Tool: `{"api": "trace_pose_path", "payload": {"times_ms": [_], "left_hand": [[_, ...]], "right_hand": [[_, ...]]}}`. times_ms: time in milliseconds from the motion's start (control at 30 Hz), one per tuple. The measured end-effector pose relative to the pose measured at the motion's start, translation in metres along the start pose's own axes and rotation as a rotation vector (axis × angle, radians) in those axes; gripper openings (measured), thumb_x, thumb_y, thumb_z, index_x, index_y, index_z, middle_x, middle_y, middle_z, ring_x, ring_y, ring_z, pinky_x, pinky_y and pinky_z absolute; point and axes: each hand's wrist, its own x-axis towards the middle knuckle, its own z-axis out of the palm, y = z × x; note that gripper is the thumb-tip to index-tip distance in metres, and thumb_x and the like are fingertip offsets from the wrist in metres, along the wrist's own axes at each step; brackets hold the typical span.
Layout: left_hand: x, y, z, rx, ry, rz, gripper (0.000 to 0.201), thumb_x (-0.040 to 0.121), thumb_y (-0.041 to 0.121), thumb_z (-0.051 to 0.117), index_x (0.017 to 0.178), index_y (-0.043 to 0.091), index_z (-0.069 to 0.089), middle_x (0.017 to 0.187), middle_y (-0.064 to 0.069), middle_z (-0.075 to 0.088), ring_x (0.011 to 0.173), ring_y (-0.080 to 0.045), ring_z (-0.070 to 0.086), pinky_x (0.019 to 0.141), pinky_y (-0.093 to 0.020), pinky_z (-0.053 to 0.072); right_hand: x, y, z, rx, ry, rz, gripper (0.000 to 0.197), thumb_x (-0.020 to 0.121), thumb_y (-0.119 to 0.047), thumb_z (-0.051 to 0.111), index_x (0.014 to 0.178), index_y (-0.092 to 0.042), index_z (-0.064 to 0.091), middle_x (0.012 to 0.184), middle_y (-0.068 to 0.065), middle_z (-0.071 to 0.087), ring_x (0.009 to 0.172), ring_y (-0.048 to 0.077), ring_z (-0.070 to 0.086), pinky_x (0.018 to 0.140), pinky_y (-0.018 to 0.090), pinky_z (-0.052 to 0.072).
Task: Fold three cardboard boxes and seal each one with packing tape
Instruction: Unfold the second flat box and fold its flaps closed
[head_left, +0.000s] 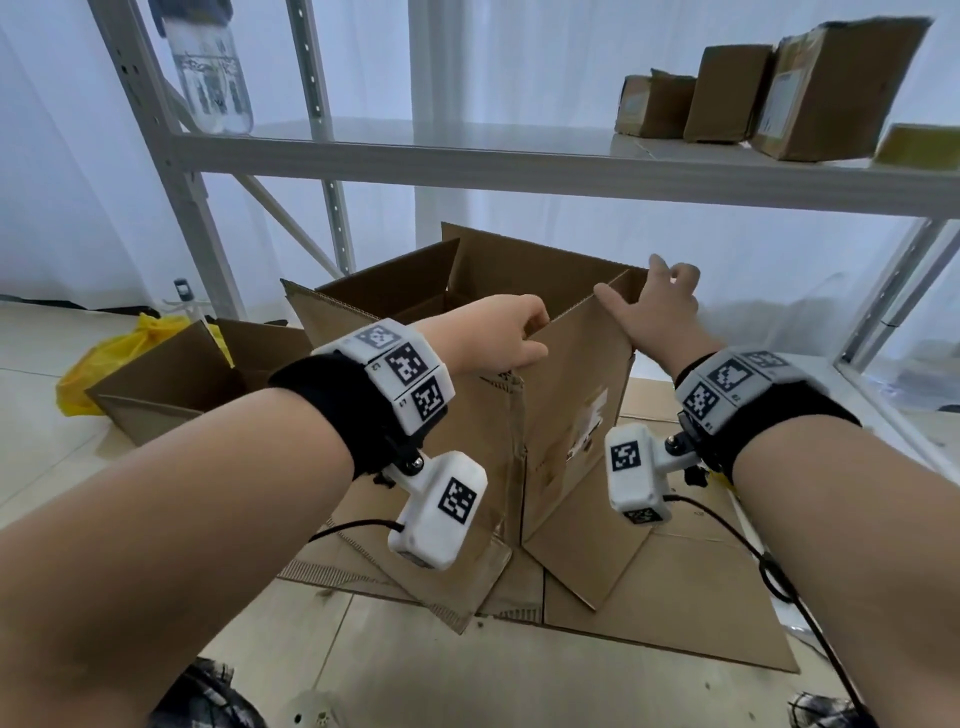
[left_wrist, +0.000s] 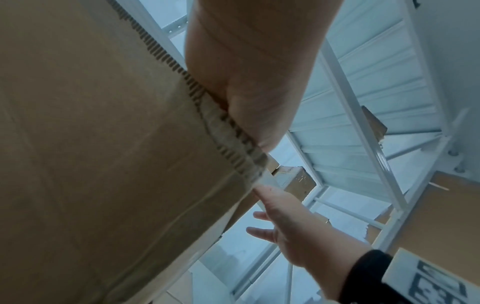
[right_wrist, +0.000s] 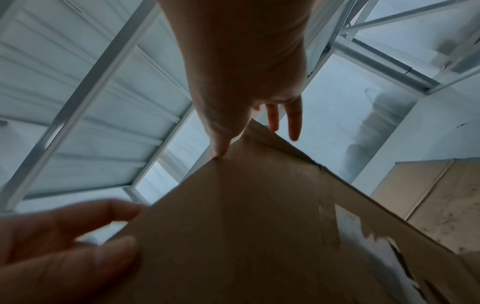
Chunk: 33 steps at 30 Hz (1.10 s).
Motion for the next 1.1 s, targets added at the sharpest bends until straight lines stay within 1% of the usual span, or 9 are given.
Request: {"api": "trace_pose_path", "payload": {"times_ms": [100, 167, 233, 367, 500, 567, 667, 867, 1100], "left_hand": [[-0.007, -0.005, -0.001, -0.051, 0.096, 0.09, 0.035, 0.098, 0.027, 0.05, 0.132, 0.02, 0.046, 0.105, 0.003, 0.063, 0.092, -0.008, 0.061, 0.079, -0.017, 0.049], [-0.018, -0.012, -0.003, 0.008, 0.22, 0.213, 0.028, 0.1, 0.037, 0.041, 0.113, 0.019, 0.059, 0.092, 0.006, 0.063, 0.084, -0.007, 0.059, 0.075, -0.022, 0.048], [-0.026, -0.027, -0.003, 0.17, 0.312, 0.303, 0.045, 0.098, 0.051, 0.031, 0.106, 0.019, 0.063, 0.095, 0.005, 0.065, 0.091, -0.01, 0.058, 0.09, -0.029, 0.042], [-0.037, -0.068, 0.007, 0.48, 0.39, 0.166, 0.06, 0.089, 0.067, 0.035, 0.135, 0.03, 0.045, 0.138, 0.002, 0.046, 0.134, -0.02, 0.031, 0.113, -0.039, 0.006], [-0.043, -0.09, 0.021, 0.394, 0.48, 0.04, 0.065, 0.086, 0.054, 0.058, 0.14, 0.027, 0.035, 0.153, -0.006, 0.023, 0.146, -0.026, 0.008, 0.118, -0.044, -0.006], [-0.047, -0.098, 0.028, 0.322, 0.535, 0.083, 0.061, 0.083, 0.049, 0.064, 0.134, 0.022, 0.042, 0.15, -0.008, 0.028, 0.146, -0.027, 0.01, 0.117, -0.044, -0.007], [-0.056, -0.107, 0.039, 0.352, 0.645, 0.107, 0.055, 0.079, 0.049, 0.068, 0.12, 0.016, 0.051, 0.133, -0.011, 0.043, 0.134, -0.03, 0.03, 0.117, -0.047, -0.003], [-0.062, -0.116, 0.049, 0.401, 0.737, 0.136, 0.049, 0.079, 0.061, 0.051, 0.106, 0.02, 0.045, 0.11, -0.012, 0.051, 0.112, -0.024, 0.036, 0.113, -0.048, 0.007], [-0.061, -0.121, 0.047, 0.459, 0.75, 0.184, 0.042, 0.085, 0.057, 0.045, 0.106, 0.021, 0.043, 0.104, -0.012, 0.055, 0.106, -0.023, 0.038, 0.11, -0.043, 0.011]], "right_hand": [[-0.021, -0.009, 0.006, 0.105, 0.195, -0.163, 0.053, 0.089, -0.04, 0.063, 0.125, -0.009, 0.042, 0.127, 0.013, 0.036, 0.105, 0.024, 0.05, 0.094, 0.034, 0.045], [-0.033, -0.016, 0.015, 0.188, 0.205, -0.31, 0.025, 0.092, -0.03, 0.061, 0.106, -0.013, 0.049, 0.108, 0.005, 0.045, 0.085, 0.012, 0.049, 0.081, 0.026, 0.049], [-0.043, -0.018, 0.028, 0.198, 0.15, -0.395, 0.012, 0.095, -0.027, 0.056, 0.098, -0.016, 0.052, 0.099, 0.001, 0.049, 0.079, 0.006, 0.047, 0.072, 0.015, 0.044], [-0.053, -0.013, 0.05, 0.256, 0.058, -0.45, 0.019, 0.095, -0.024, 0.056, 0.111, -0.013, 0.059, 0.109, 0.003, 0.055, 0.096, 0.013, 0.056, 0.085, 0.022, 0.051], [-0.057, -0.004, 0.057, 0.243, -0.064, -0.471, 0.028, 0.097, -0.016, 0.052, 0.124, -0.012, 0.058, 0.124, 0.005, 0.057, 0.114, 0.017, 0.054, 0.101, 0.028, 0.045], [-0.059, 0.003, 0.056, 0.19, -0.116, -0.467, 0.033, 0.098, -0.015, 0.048, 0.131, -0.013, 0.055, 0.134, 0.003, 0.054, 0.125, 0.017, 0.048, 0.106, 0.027, 0.038], [-0.06, 0.019, 0.057, 0.047, -0.254, -0.44, 0.043, 0.101, -0.02, 0.044, 0.144, -0.022, 0.041, 0.152, 0.001, 0.037, 0.14, 0.021, 0.032, 0.116, 0.039, 0.028], [-0.063, 0.032, 0.065, -0.262, -0.449, -0.359, 0.05, 0.104, -0.041, 0.027, 0.151, -0.041, 0.01, 0.162, -0.007, 0.005, 0.148, 0.025, 0.006, 0.119, 0.051, 0.006], [-0.061, 0.023, 0.066, -0.384, -0.496, -0.328, 0.046, 0.104, -0.04, 0.019, 0.15, -0.041, 0.019, 0.16, -0.007, 0.013, 0.146, 0.026, 0.008, 0.118, 0.053, 0.001]]}}
